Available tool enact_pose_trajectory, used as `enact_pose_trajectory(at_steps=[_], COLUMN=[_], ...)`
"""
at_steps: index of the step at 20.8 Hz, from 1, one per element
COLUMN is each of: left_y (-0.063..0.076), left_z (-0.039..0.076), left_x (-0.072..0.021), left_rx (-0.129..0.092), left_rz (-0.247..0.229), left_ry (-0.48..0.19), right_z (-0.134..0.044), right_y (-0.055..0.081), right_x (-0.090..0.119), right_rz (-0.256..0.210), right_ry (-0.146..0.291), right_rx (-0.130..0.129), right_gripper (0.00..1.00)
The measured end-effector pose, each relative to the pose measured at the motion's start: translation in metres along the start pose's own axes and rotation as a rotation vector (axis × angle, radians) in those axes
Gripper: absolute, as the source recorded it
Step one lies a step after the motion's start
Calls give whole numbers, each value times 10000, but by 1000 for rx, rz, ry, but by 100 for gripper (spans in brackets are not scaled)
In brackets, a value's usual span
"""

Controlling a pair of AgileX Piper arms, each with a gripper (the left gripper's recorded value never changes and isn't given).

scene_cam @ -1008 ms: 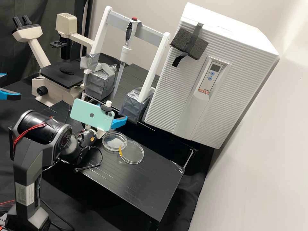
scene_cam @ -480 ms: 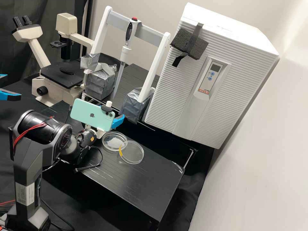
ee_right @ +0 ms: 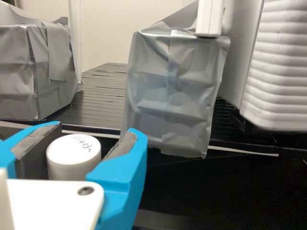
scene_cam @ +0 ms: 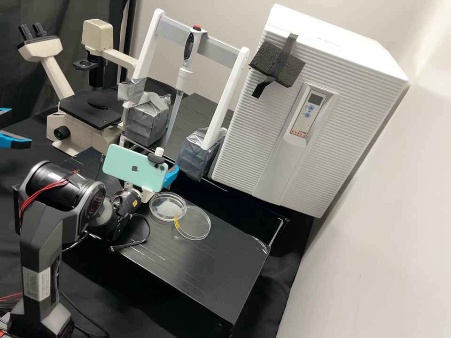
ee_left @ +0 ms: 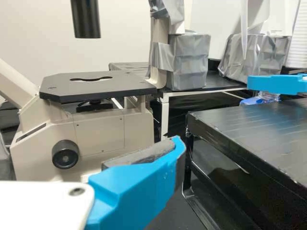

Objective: Open the bottle

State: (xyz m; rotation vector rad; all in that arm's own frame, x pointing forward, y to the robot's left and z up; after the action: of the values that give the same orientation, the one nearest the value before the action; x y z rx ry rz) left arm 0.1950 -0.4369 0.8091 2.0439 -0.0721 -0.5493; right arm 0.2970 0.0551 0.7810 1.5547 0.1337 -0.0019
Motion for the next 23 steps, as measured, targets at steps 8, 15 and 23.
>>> enact_pose_trajectory(at_steps=[8,15,23], left_y=[0,-1,-5], left_z=[0,3,19], left_x=[0,2,10], left_rx=[0,0,8], left_rz=[0,-1,-3], left_ry=[0,-2,-11], right_z=[-1,-11,-105], right_y=[-1,-1,-23], right_x=[0,-2,-20], right_rz=[-1,-2,-5], right_ry=[1,5,33], right_rx=[-1,-2,5], right_gripper=[0,0,0])
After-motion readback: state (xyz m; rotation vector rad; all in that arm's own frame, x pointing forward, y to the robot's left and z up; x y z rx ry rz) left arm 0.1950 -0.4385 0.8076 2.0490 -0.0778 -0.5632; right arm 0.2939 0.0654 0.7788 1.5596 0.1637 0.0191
